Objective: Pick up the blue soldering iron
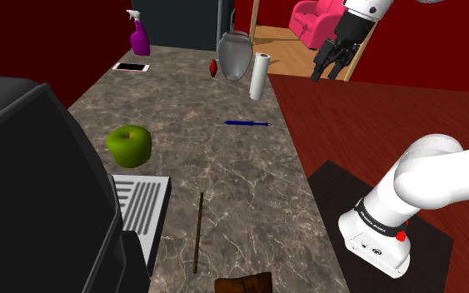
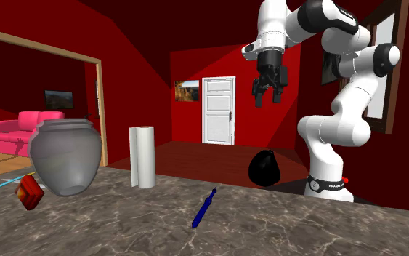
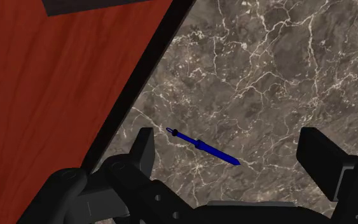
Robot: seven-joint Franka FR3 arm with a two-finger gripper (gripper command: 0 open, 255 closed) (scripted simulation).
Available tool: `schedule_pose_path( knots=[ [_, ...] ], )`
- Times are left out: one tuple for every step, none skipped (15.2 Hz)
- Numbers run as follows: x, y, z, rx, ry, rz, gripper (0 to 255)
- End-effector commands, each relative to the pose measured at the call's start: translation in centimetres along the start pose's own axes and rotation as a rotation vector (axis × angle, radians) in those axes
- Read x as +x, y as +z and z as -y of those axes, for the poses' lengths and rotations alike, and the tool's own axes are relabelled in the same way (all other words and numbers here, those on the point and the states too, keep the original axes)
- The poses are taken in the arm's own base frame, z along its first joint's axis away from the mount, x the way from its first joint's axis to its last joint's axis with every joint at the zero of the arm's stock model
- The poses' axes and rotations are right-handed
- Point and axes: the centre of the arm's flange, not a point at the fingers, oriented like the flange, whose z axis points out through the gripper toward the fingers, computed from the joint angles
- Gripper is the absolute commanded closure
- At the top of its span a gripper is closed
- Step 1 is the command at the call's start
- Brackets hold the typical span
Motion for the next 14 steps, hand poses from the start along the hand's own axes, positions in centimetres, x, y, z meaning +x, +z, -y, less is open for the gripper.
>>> schedule_pose_path(
  knots=[
    [0.0, 0.0, 0.0, 0.0, 0.0, 0.0, 0],
    [1.1, 0.9, -0.3, 0.001, -0.036, 0.01, 0],
    [2.2, 1.8, -0.5, 0.001, -0.073, 0.02, 0],
    [3.2, 2.8, -0.6, 0.002, -0.109, 0.031, 0],
    [4.3, 3.7, -0.8, 0.003, -0.146, 0.041, 0],
    [5.4, 4.7, -0.9, 0.004, -0.182, 0.051, 0],
    [6.4, 5.6, -0.9, 0.004, -0.219, 0.061, 0],
    [7.5, 6.6, -0.9, 0.005, -0.255, 0.071, 0],
    [8.5, 7.6, -0.9, 0.006, -0.292, 0.082, 0],
    [9.6, 8.6, -0.8, 0.007, -0.328, 0.092, 0],
    [10.6, 9.6, -0.7, 0.007, -0.364, 0.102, 0],
    [11.6, 10.7, -0.6, 0.008, -0.401, 0.112, 0],
    [12.6, 11.7, -0.4, 0.009, -0.437, 0.122, 0],
    [13.5, 12.7, -0.2, 0.01, -0.474, 0.133, 0]
  ],
)
